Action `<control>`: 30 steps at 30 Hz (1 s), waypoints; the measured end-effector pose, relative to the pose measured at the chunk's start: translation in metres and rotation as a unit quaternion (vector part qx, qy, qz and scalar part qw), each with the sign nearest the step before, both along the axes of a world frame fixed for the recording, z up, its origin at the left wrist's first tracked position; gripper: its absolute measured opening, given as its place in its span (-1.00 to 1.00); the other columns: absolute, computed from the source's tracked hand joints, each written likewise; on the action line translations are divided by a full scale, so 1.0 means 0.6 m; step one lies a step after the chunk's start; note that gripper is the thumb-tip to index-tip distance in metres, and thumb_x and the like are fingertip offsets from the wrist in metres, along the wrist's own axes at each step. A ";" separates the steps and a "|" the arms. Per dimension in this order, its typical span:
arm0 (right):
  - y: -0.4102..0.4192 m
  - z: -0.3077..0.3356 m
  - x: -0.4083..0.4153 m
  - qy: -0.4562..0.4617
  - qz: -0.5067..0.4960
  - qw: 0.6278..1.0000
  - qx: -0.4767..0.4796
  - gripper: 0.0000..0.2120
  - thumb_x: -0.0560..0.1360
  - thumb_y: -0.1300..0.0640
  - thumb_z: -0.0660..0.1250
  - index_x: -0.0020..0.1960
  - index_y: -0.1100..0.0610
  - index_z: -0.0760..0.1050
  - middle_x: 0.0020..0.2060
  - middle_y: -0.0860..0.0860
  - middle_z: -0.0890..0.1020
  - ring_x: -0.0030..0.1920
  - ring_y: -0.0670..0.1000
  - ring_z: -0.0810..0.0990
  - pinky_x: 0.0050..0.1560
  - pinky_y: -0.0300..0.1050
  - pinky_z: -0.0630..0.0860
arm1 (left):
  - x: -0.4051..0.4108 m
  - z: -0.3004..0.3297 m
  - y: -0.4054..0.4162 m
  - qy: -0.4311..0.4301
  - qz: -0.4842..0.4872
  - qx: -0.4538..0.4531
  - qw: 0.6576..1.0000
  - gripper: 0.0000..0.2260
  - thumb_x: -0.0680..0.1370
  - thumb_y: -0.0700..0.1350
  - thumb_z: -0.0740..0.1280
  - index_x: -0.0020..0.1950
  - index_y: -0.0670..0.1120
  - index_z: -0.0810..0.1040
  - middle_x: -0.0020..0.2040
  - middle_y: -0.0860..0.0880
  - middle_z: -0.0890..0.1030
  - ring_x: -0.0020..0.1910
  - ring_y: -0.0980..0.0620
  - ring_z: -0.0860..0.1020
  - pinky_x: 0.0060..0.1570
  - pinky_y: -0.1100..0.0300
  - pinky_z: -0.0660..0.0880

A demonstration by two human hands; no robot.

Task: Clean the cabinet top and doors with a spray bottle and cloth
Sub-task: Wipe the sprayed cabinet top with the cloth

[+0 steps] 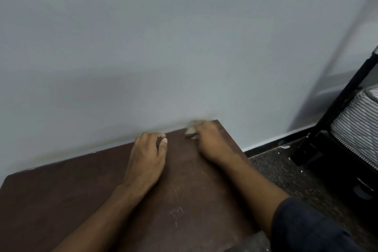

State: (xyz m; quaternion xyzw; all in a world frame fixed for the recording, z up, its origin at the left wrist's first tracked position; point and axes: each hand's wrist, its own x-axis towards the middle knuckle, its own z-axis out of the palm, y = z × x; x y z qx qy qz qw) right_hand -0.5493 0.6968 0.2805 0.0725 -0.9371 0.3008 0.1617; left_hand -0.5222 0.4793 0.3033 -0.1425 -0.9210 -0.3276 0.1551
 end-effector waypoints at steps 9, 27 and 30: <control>-0.100 0.020 0.141 -0.004 0.127 0.992 0.013 -0.78 0.55 0.26 0.26 0.13 0.14 0.62 0.12 0.07 0.58 0.14 0.04 0.54 0.23 0.01 0.50 | 0.012 -0.005 0.028 0.008 -0.021 0.017 1.000 -0.83 0.59 -0.07 0.28 0.15 -0.05 0.56 0.09 0.02 0.56 0.13 0.04 0.47 0.17 0.17 0.39; 0.002 -0.019 0.282 0.023 0.157 0.985 0.062 -0.64 0.57 0.15 0.27 0.36 0.02 0.50 0.38 0.03 0.47 0.46 -0.08 0.32 0.51 -0.24 0.17 | 0.064 -0.008 0.064 -0.013 -0.101 -0.022 0.995 -0.86 0.57 -0.06 0.28 0.11 0.05 0.56 0.03 0.15 0.51 0.08 0.16 0.43 0.13 0.26 0.38; 0.067 0.012 0.206 0.027 0.056 0.997 0.050 -0.71 0.47 0.37 0.35 0.13 0.14 0.63 0.12 0.04 0.61 0.20 -0.01 0.54 0.37 -0.46 0.18 | 0.075 -0.006 0.061 -0.034 -0.115 -0.030 0.992 -0.88 0.59 -0.05 0.27 0.08 0.10 0.55 0.01 0.18 0.49 0.06 0.21 0.42 0.10 0.31 0.37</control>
